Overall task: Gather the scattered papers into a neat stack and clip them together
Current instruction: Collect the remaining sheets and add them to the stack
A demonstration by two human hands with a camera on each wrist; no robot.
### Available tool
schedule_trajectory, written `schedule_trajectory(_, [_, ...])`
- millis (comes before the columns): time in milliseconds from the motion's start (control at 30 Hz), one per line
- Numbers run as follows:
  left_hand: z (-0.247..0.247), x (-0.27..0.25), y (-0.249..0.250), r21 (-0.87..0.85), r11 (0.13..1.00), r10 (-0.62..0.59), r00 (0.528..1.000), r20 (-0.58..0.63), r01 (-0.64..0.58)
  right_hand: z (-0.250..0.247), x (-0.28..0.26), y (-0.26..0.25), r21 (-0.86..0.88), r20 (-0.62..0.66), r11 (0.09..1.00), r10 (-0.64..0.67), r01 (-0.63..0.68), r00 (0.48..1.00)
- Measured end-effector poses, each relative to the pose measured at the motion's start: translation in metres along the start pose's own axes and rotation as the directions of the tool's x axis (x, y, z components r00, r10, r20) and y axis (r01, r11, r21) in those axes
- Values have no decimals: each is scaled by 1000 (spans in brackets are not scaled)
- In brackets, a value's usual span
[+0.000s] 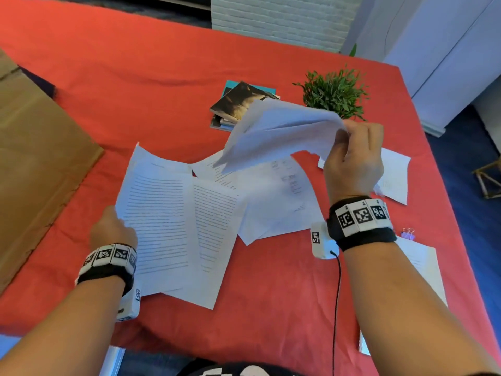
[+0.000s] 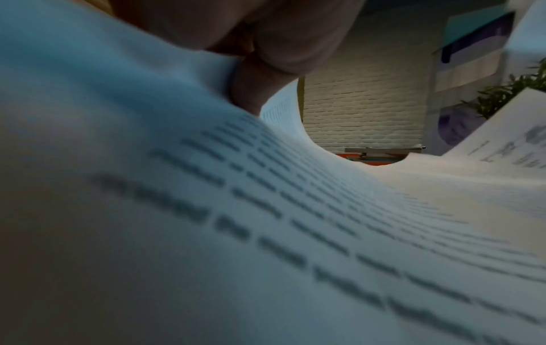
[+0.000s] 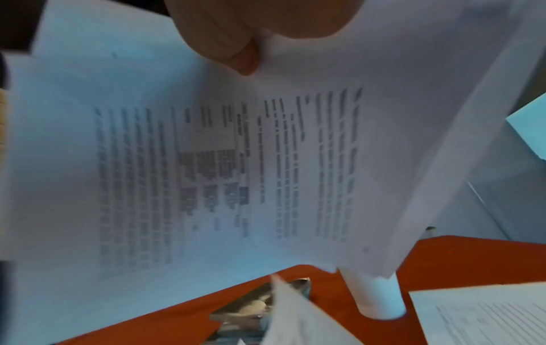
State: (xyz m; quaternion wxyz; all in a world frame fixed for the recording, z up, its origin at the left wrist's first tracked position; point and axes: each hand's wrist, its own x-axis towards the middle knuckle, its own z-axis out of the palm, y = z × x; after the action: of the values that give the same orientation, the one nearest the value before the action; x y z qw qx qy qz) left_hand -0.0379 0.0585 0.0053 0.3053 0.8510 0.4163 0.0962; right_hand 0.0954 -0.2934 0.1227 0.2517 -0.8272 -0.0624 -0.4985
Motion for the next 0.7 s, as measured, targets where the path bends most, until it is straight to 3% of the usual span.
schedule_trajectory(100, [-10, -2, -5, -70, 997, -44, 997, -56, 40, 14, 7, -2, 89, 181, 987, 117, -134, 976])
schedule_trajectory(200, [-17, -3, -10, -69, 994, -86, 995, -57, 82, 36, -3, 7, 113, 396, 916, 313, -384, 863])
schedule_trajectory(267, [-18, -4, -13, -66, 992, -107, 994, -17, 106, 51, -21, 18, 17, 531, 836, 457, -548, 714])
schedule_trajectory(333, [-14, -5, -18, -63, 991, -117, 991, 59, 121, 64, -47, 32, -134, 636, 768, 551, -627, 540])
schedule_trajectory(467, [1, -10, -28, -80, 993, -70, 966, 248, 93, 83, -90, 57, -312, 749, 747, 574, -587, 332])
schedule_trajectory(600, [12, -20, -37, -43, 998, -23, 922, 386, 43, 89, -111, 68, -374, 823, 834, 500, -405, 269])
schedule_trajectory(700, [18, -25, -42, -29, 1000, 22, 903, 429, -11, 89, -118, 68, -334, 862, 837, 458, -433, 220])
